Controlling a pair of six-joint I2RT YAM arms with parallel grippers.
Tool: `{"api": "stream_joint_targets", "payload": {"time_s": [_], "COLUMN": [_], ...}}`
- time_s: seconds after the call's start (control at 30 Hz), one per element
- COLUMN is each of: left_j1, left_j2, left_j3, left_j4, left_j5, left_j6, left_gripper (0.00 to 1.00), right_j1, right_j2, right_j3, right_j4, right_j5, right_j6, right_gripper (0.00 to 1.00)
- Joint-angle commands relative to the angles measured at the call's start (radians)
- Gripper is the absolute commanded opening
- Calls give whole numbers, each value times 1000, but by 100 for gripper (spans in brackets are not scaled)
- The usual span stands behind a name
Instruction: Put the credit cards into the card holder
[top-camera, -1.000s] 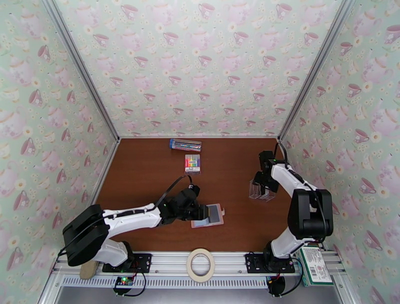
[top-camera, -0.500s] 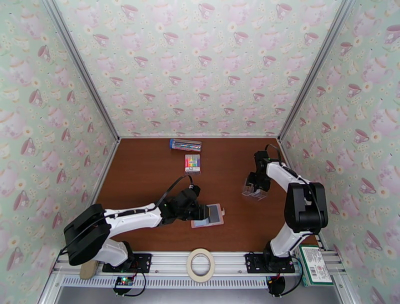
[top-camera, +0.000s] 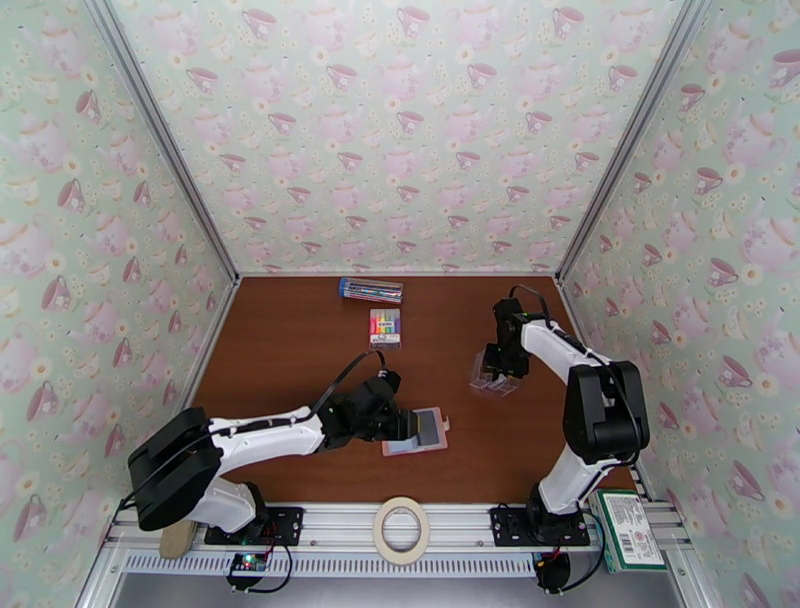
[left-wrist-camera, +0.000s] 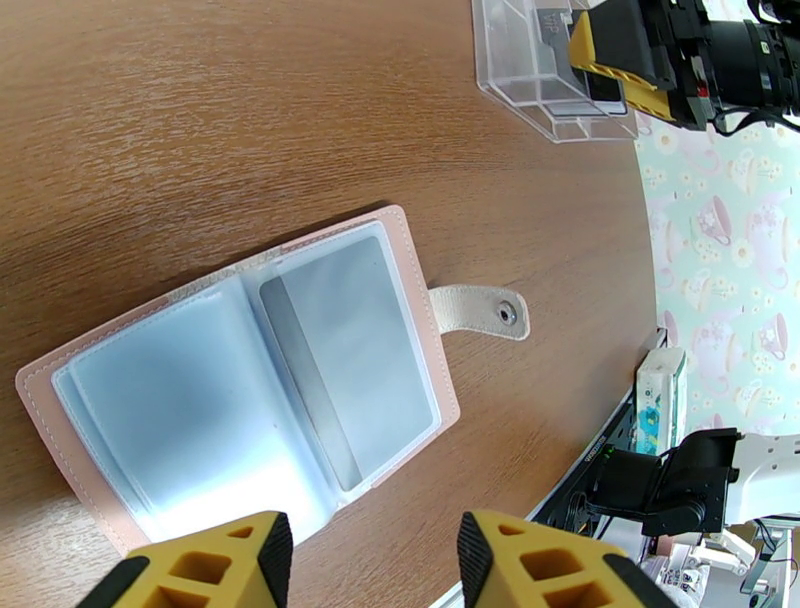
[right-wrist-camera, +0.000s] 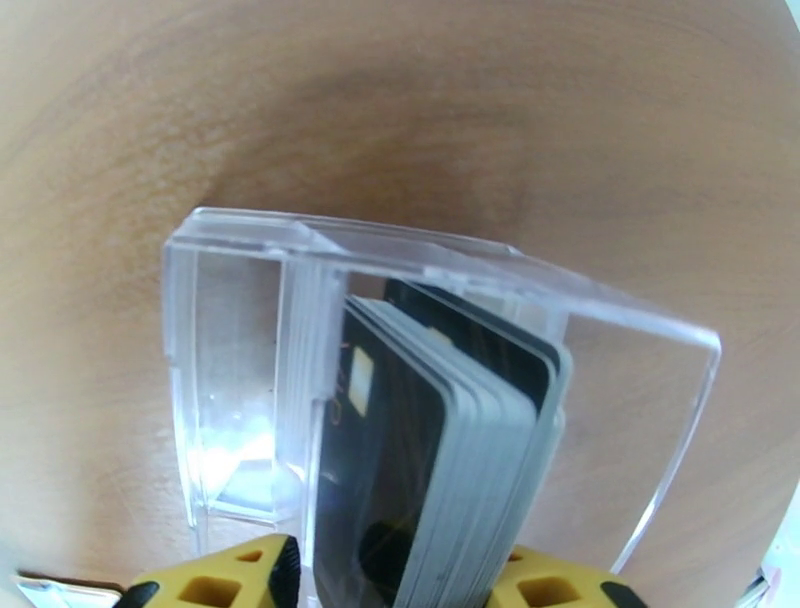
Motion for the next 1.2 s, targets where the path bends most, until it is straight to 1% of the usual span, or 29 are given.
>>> {"api": "stream_joint_targets", "payload": {"time_s": [0.0,0.23,0.33,0.4,0.43,0.57,0.67,0.73,0.87,1.03,1.17], "left_j1": [4,4,4,4,4,5,4,4,4,4,3], "left_j2": [22,10,7,8,8,10,8,5,0,5,2], "left_j3": [17,11,8,8,8,10,10,8,4,10,8], "left_j4": [9,2,3,3,5,7,6,6,6,6,1], "left_j5": [22,16,14,14,16,17,17,14,10,14,10], "left_j6": [15,14,14,13,13,13,13,13,11,9,12], "left_gripper": [51,51,51,51,51,51,51,51,51,51,51], "right_j1": [9,14,18,21,22,22,22,22,22,22,22], "right_j2": [-10,-22,-25,-30,-32,-43,-79,-106,-120,-70,-40], "right_j3": [19,8,2,-3,-3,4,13,28,60,69,70], "right_j4": [-58,-47,-45,-47,-52,-59,-53,-59,-79,-85,-78], "right_j5": [56,27,19,43,58,90,45,40,112,99,128], "right_j6": [-28,-77,-94,-101,-103,-86,-68,-51,-41,-31,-31], "right_gripper": [43,40,41,42,43,54,59,62,67,65,65]}}
